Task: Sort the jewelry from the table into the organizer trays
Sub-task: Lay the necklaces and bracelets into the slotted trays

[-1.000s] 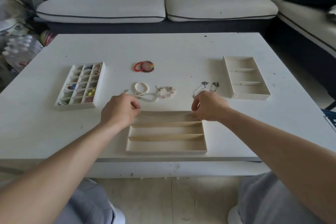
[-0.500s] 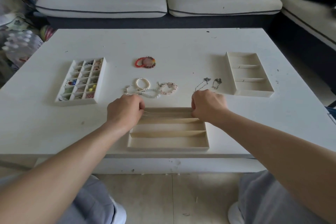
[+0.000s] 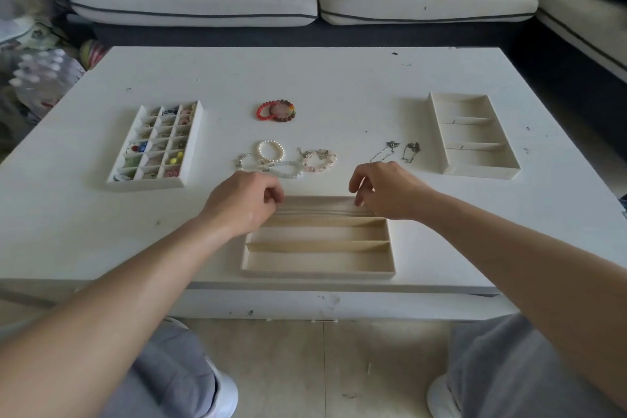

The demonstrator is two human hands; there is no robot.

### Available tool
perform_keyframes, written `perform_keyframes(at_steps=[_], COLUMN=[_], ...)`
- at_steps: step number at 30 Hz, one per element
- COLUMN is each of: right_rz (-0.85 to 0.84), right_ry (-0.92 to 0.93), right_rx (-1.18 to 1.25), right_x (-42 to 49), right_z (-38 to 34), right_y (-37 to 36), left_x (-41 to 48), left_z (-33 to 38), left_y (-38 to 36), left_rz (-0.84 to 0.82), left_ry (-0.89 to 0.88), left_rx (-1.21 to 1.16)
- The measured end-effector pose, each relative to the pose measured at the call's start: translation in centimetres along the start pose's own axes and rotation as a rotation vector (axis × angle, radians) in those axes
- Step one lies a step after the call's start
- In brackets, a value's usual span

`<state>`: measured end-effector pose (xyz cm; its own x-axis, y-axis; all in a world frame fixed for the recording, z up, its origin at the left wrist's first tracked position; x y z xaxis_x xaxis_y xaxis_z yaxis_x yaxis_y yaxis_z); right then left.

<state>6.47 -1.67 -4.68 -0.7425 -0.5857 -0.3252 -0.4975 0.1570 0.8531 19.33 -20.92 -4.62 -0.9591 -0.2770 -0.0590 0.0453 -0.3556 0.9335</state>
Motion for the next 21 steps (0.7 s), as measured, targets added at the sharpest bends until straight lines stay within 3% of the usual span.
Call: perform_keyframes(at_steps=[5, 21], right_rz=[-0.06, -0.054], right_ry=[-0.003, -0.056], right_rx=[-0.048, -0.206], right_x=[-0.2, 0.1], right_z=[0.1, 1.8], right_y=[0.1, -0.4], left_x=[-0.2, -0.3], left_z=[-0.5, -0.8], left_y=[-1.0, -0.6], left_rz=[-0.09, -0.069], left_ry=[0.01, 0.028], left_rx=[0.082, 0.1])
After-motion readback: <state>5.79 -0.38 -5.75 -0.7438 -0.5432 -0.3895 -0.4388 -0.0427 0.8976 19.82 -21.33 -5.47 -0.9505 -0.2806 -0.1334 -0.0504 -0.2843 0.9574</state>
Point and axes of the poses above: each hand's wrist, its own x-axis towards the middle knuckle, its own y-axis out of the back of the hand, z = x × y, the point moved 8 cm from there along x, towards the middle knuckle, and after that the axes turned 8 degrees about -y, right-handed, at the moved point
